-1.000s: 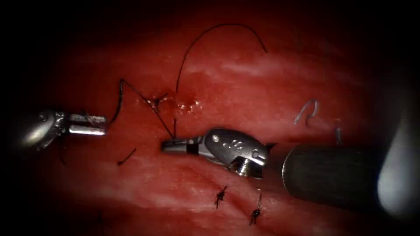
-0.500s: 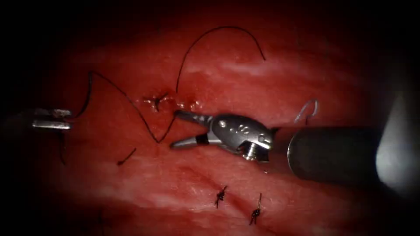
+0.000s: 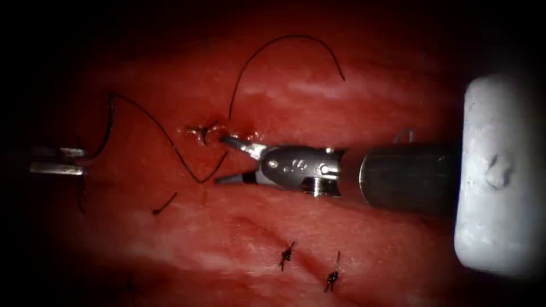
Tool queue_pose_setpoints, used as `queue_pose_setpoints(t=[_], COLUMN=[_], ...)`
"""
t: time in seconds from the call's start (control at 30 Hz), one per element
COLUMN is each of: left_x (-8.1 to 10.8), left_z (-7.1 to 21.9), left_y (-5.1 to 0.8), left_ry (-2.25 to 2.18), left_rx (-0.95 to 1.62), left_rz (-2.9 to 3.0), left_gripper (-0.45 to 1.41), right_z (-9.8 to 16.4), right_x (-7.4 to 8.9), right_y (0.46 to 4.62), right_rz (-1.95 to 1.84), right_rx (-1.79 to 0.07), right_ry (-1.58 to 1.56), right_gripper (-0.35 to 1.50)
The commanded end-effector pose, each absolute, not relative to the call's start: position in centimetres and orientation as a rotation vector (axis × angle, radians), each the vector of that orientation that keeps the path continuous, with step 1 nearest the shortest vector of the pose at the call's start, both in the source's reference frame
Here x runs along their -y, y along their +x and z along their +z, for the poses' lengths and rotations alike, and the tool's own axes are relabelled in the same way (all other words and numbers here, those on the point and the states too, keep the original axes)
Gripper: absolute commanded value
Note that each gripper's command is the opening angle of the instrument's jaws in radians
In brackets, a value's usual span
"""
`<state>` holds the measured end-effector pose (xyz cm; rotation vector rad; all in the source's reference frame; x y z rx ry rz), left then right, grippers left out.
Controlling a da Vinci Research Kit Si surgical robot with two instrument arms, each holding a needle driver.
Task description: Wound Closure
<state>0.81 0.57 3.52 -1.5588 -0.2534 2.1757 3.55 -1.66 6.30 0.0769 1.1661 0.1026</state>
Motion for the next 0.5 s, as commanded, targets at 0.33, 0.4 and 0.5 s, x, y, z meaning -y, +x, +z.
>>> queue_pose_setpoints(t=[0.33, 0.4, 0.5], left_x=[-0.57, -0.57, -0.57], left_z=[3.59, 3.59, 3.59], left_y=[0.74, 0.74, 0.74], left_ry=[-1.570, -1.569, -1.572], left_rx=[0.260, 0.260, 0.262], left_rz=[2.171, 2.171, 2.171], left_gripper=[-0.45, -0.45, -0.45], right_z=[6.33, 6.31, 6.26], right_x=[1.82, 1.85, 1.90], right_y=[3.42, 3.41, 3.44], right_rz=[0.118, 0.126, 0.130], right_rx=[-1.151, -1.157, -1.163], right_ry=[0.074, 0.093, 0.107], right_gripper=[-0.35, -0.35, -0.35])
